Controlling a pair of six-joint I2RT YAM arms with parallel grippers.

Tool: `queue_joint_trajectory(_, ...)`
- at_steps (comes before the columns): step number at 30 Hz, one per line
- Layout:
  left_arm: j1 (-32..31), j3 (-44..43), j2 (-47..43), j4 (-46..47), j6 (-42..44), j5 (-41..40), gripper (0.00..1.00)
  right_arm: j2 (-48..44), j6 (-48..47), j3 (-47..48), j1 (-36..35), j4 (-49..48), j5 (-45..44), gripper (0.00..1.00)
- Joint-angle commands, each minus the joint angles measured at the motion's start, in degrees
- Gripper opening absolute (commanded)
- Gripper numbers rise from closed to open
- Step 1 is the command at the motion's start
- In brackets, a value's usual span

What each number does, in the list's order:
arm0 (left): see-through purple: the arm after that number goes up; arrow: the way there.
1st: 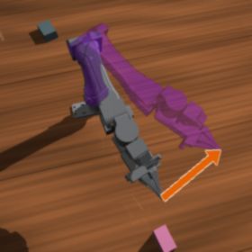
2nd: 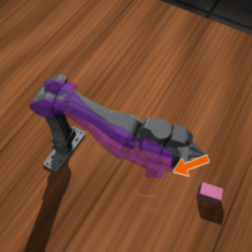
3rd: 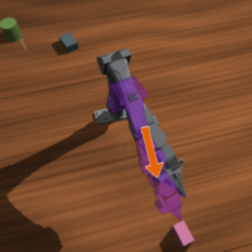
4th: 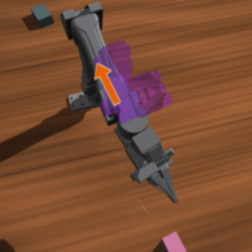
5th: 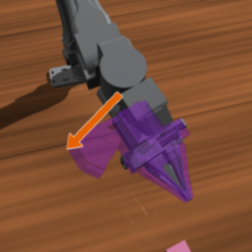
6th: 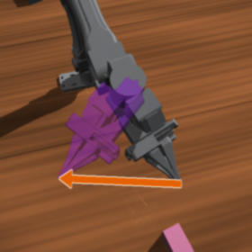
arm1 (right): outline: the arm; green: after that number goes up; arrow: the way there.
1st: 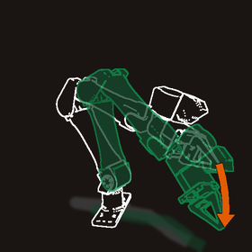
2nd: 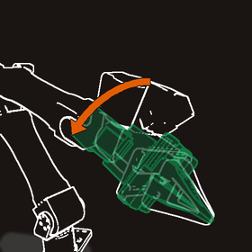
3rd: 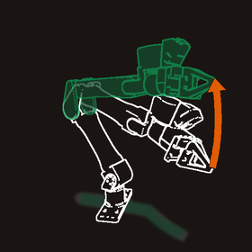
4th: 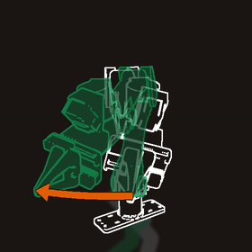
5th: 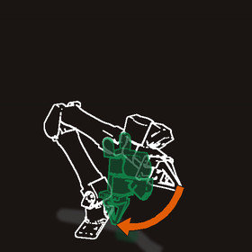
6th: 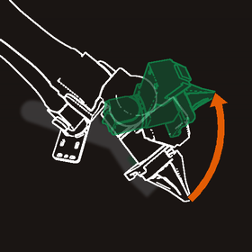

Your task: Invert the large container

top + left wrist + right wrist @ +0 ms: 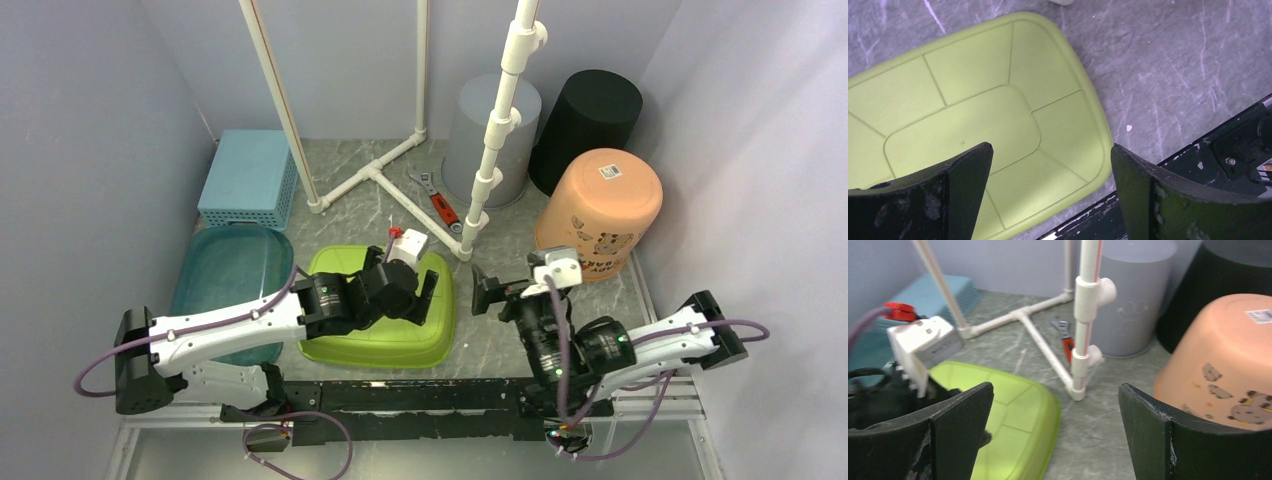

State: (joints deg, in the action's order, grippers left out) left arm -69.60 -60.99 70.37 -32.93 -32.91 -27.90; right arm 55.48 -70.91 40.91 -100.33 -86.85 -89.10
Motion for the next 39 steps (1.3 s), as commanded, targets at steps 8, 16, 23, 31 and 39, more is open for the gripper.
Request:
queue_joint_trajectory(8, 2.4, 0.2, -4.6, -5.0, -3.4, -3.0, 0.93, 6.5, -5.3, 11.9, -10.6, -11.1, -9.6, 1.00)
queue_joint_trajectory(16, 4.9, 0.0, -7.9, -12.9, -10.6, -6.3, 0.94, 15.7, -8.2, 20.4, -16.5, -11.2, -9.1, 1.00)
queue_joint_trajectory(23, 11.3, 4.4, -15.3, -16.9, -13.7, -4.5, 0.94, 22.9, -11.3, 27.7, -21.6, -11.2, -9.0, 1.00)
queue_joint_trajectory(31, 15.4, 3.0, -16.6, -19.4, -11.0, -4.2, 0.94, 40.6, -31.7, 43.4, -15.4, -11.2, -8.7, 1.00)
queue_joint_trajectory(39, 26.2, 4.5, -17.9, -18.6, -5.0, 1.8, 0.94, 42.8, -43.3, 47.9, 3.2, -10.4, -10.2, 1.00)
